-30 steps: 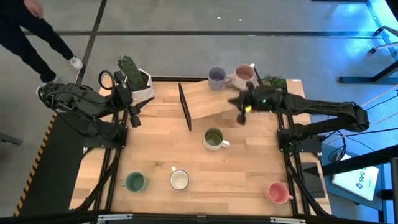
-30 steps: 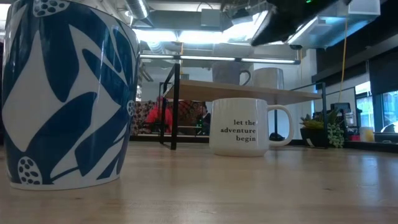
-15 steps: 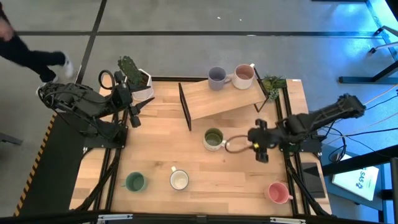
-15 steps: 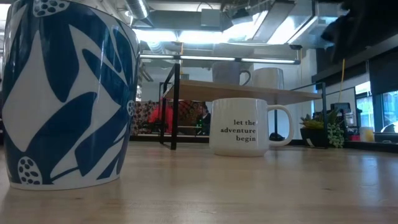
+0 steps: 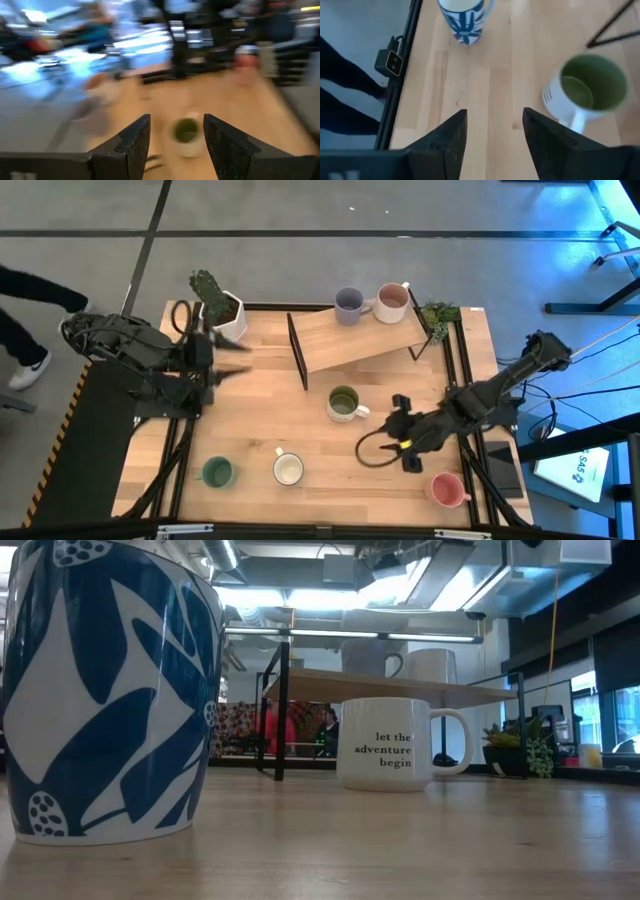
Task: Place coffee mugs
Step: Put the blue pattern mug on the shelf
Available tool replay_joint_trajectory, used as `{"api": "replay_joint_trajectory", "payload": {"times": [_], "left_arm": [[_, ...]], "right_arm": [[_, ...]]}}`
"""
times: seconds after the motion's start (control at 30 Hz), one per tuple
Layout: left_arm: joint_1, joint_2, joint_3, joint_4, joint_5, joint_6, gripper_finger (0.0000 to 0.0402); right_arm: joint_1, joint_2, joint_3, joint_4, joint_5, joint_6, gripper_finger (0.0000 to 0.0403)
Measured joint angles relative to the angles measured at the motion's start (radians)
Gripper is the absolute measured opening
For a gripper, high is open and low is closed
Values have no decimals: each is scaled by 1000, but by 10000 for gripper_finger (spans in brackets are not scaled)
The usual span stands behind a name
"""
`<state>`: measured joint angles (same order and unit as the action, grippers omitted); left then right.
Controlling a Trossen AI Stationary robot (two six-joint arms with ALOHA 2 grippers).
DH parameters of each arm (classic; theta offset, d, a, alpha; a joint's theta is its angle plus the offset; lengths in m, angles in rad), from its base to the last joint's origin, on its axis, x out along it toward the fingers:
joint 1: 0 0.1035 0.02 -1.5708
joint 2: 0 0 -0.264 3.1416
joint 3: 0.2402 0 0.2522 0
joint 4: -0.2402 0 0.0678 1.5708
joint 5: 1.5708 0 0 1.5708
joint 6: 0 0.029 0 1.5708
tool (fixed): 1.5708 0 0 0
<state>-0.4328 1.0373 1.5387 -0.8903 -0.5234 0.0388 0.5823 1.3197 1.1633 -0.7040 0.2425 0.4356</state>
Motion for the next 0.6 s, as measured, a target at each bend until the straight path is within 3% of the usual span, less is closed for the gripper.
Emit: {"api": "replay_joint_trajectory", "payload": {"times": [0.2,0.33,0.6], "left_arm": [[0,25,-74,-16,232,-119,178],[-1,24,-194,44,405,-186,178],[-7,7,-517,334,470,-169,178]], "right_arm": [[0,95,38,37,-2,-29,182],[1,127,39,96,6,-44,182],[1,157,39,181,35,-61,182]]}}
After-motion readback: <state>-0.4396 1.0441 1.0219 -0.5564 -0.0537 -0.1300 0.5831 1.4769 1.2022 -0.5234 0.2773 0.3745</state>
